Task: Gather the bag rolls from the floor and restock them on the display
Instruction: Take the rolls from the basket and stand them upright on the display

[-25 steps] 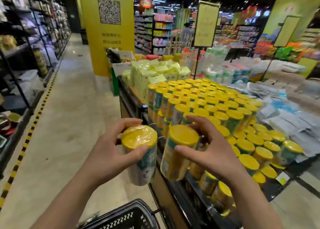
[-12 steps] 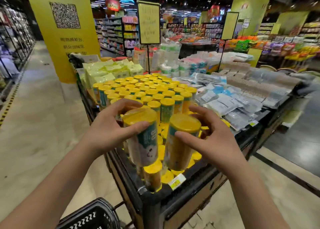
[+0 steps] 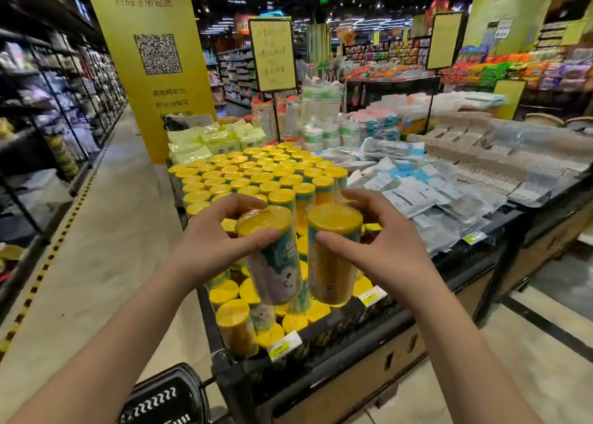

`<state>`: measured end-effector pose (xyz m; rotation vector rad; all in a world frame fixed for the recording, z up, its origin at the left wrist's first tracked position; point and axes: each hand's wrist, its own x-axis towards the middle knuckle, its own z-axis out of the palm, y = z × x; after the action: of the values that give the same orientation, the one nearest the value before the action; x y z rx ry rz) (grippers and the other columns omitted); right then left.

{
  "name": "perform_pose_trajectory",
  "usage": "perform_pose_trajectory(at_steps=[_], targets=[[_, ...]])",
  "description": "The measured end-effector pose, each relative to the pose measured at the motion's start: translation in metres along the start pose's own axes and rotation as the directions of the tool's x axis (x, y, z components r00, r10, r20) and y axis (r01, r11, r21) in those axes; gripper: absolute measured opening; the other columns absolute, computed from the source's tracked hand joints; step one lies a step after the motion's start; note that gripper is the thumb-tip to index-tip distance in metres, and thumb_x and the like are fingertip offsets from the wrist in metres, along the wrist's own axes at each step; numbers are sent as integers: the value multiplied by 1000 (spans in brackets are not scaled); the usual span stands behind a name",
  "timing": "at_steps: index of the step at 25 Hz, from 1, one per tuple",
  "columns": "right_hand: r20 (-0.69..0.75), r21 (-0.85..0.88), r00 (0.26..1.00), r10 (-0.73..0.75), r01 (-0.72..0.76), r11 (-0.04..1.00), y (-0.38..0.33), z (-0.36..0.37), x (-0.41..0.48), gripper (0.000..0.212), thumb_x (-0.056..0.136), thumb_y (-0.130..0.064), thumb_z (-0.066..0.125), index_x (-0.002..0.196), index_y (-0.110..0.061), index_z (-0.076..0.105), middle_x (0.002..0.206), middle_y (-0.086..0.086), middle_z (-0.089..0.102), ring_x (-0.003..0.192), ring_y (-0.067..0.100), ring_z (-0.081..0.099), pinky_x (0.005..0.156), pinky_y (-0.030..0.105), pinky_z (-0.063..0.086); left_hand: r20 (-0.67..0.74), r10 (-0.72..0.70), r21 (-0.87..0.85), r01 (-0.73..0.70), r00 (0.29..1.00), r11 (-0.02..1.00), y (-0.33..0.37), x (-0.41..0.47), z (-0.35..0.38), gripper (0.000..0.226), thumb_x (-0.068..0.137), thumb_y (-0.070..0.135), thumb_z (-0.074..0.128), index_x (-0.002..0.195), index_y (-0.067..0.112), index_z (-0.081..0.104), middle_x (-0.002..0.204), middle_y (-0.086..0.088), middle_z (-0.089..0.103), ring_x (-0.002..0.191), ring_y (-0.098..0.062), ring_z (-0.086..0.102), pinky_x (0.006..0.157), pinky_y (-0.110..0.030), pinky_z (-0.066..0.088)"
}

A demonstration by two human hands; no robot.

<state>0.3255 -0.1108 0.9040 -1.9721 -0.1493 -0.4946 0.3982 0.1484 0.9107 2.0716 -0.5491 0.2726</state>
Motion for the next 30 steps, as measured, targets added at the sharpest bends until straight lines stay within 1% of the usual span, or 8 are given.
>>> perform_pose_trajectory(at_steps=[4, 7, 14, 17, 20, 25, 27, 30], targets=[[42, 1, 999, -22, 22, 1000, 21, -1, 40, 69, 68, -58, 85, 129, -51, 53, 124, -26, 60, 107, -10, 57, 85, 26, 54, -21, -25, 46, 25, 999, 999, -5, 23, 11, 53, 65, 67, 80, 109, 41, 68, 110, 31, 63, 108, 6, 58, 76, -28, 58], [96, -8, 994, -50, 51, 999, 37, 6, 72, 70, 67, -58, 84, 129, -52, 53, 122, -26, 60, 108, -7, 58, 83, 26, 54, -65, -28, 68, 32, 997, 997, -19, 41, 16, 53, 63, 65, 78, 110, 43, 68, 110, 32, 62, 109, 7, 57, 76, -29, 58], [211, -84, 973, -94, 114, 990, 66, 24, 151, 72, 67, -57, 85, 131, -46, 54, 124, -24, 60, 110, -6, 58, 87, 29, 55, -161, -86, 147, 110, 983, 983, -49, 88, 19, 52, 63, 71, 74, 108, 45, 67, 114, 29, 61, 110, 10, 52, 74, -20, 51], [239, -48, 965, -111, 126, 991, 75, 30, 173, 73, 67, -59, 84, 132, -47, 53, 126, -22, 59, 112, -3, 58, 88, 33, 56, -171, -80, 186, 111, 982, 976, -55, 103, 23, 51, 64, 69, 75, 108, 44, 67, 113, 29, 61, 109, 12, 52, 69, -14, 49], [270, -27, 955, -123, 135, 990, 87, 36, 185, 73, 65, -59, 84, 131, -48, 53, 123, -25, 59, 110, -6, 58, 85, 29, 56, -202, -108, 188, 146, 973, 971, -65, 108, 34, 47, 66, 65, 78, 107, 45, 67, 112, 32, 60, 110, 15, 50, 70, -10, 47], [338, -20, 932, -131, 147, 989, 104, 32, 197, 77, 63, -62, 84, 132, -51, 52, 122, -27, 60, 111, -6, 58, 84, 26, 55, -220, -159, 228, 209, 963, 951, -84, 111, 57, 53, 65, 71, 77, 110, 45, 65, 117, 32, 58, 115, 10, 49, 81, -19, 47], [360, -15, 923, -132, 148, 989, 107, 28, 202, 77, 61, -64, 83, 131, -52, 51, 121, -27, 60, 111, -6, 57, 84, 26, 56, -212, -144, 305, 206, 967, 930, -91, 120, 65, 54, 67, 68, 78, 112, 39, 66, 113, 32, 57, 111, 8, 49, 87, -22, 47], [362, -9, 918, -164, 179, 984, 111, 19, 206, 77, 63, -64, 82, 132, -53, 50, 123, -26, 60, 112, -6, 57, 85, 28, 56, -160, -114, 467, 178, 980, 866, -105, 139, 74, 59, 69, 71, 76, 115, 35, 66, 111, 23, 61, 108, -1, 51, 93, -30, 48]])
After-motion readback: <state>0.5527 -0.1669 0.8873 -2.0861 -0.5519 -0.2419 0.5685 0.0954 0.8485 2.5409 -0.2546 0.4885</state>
